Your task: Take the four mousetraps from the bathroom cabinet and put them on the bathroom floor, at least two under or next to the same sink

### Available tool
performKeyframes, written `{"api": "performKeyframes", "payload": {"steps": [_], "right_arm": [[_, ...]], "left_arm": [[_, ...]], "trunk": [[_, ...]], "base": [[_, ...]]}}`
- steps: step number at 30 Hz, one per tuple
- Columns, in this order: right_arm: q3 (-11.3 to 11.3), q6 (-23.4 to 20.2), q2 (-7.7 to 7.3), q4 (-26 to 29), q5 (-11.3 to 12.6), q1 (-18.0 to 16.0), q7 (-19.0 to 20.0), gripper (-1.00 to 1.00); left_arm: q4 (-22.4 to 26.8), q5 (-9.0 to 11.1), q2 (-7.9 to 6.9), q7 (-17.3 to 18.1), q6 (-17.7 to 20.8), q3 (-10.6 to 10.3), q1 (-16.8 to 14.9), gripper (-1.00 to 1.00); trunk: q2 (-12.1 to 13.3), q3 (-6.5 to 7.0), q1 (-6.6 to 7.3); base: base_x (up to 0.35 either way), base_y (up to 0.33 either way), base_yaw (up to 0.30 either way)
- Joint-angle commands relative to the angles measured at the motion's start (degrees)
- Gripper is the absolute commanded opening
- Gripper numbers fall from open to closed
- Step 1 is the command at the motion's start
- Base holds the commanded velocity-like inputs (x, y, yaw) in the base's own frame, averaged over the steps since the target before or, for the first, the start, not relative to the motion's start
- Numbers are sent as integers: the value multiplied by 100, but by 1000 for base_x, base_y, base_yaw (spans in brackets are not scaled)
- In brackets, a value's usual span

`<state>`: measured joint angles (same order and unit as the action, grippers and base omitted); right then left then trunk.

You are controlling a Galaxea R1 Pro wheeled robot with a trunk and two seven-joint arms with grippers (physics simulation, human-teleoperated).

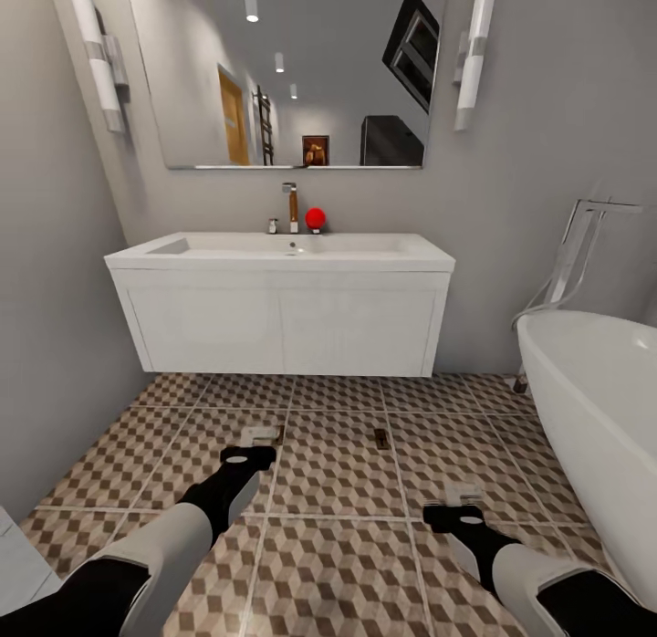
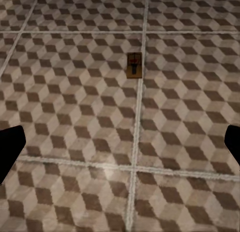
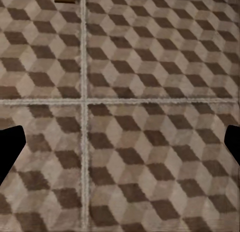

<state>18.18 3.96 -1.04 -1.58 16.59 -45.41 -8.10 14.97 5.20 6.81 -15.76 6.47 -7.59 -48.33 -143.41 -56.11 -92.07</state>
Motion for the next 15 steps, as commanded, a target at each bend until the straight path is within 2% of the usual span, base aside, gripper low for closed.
{"api": "performKeyframes", "payload": {"steps": [1, 15], "right_arm": [[50, 31, 0, -19, 55, 16, -4, 100], [47, 4, -15, -28, 63, 233, 6, 100]], "left_arm": [[-19, 70, -3, -37, 32, -49, -1, 100], [-437, 325, -16, -35, 28, -46, -1, 100]], "trunk": [[-2, -5, 1], [-2, -5, 1]], "base": [[0, 0, 0], [0, 0, 0]]}}
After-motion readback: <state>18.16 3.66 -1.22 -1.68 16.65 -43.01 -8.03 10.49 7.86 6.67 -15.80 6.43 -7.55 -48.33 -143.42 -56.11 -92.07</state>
